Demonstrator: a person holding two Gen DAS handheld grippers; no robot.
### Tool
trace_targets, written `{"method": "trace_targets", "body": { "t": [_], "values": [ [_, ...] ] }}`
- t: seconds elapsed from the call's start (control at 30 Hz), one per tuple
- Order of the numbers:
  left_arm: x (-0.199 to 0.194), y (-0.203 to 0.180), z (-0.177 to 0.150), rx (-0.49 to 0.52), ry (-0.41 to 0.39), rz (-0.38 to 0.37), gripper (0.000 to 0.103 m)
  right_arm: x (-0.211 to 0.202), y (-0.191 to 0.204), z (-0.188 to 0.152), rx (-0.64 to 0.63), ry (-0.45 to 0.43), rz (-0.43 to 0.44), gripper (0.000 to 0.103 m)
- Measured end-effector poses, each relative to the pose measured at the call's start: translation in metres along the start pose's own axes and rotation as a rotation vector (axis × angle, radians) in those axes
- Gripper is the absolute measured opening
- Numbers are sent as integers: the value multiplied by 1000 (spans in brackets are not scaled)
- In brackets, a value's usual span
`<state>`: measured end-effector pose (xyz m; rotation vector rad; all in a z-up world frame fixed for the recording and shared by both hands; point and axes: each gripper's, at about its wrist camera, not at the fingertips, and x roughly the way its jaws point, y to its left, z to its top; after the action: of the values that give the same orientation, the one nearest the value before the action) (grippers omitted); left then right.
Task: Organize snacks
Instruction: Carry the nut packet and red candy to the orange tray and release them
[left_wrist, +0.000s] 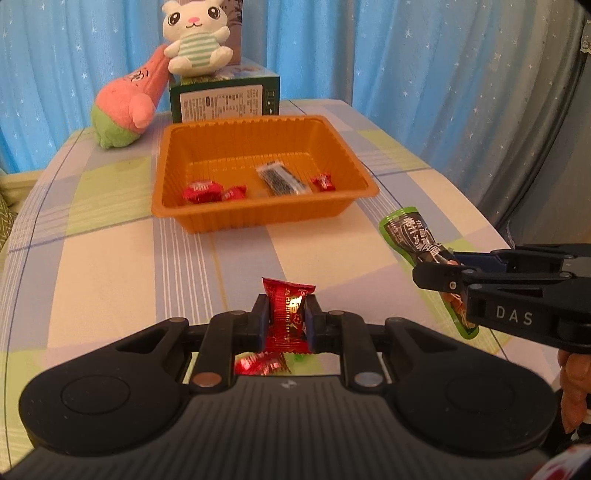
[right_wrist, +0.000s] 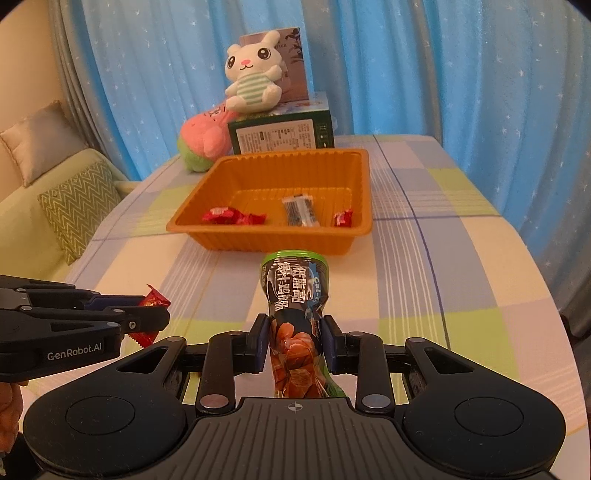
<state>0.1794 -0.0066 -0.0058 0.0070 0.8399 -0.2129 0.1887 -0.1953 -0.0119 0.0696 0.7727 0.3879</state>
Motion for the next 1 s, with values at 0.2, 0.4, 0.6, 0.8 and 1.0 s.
{"method": "trace_targets", "body": {
  "t": [0.2,0.4,0.6,0.8,1.0],
  "values": [
    [11,14,37,-8,-28,10,18,18,-5,41,0,-7,22,30],
    [32,29,74,-12,-34,6,18,45,-13,82,22,-5,33,30],
    [59,45,105,-29,-28,4,18,73,-18,114,15,0,21,30],
    [82,51,125,-21,-25,16,18,102,-28,132,38,26,8,30],
    [101,57,136,-29,-24,18,18,120,-33,143,45,37,5,30]
  ]
}}
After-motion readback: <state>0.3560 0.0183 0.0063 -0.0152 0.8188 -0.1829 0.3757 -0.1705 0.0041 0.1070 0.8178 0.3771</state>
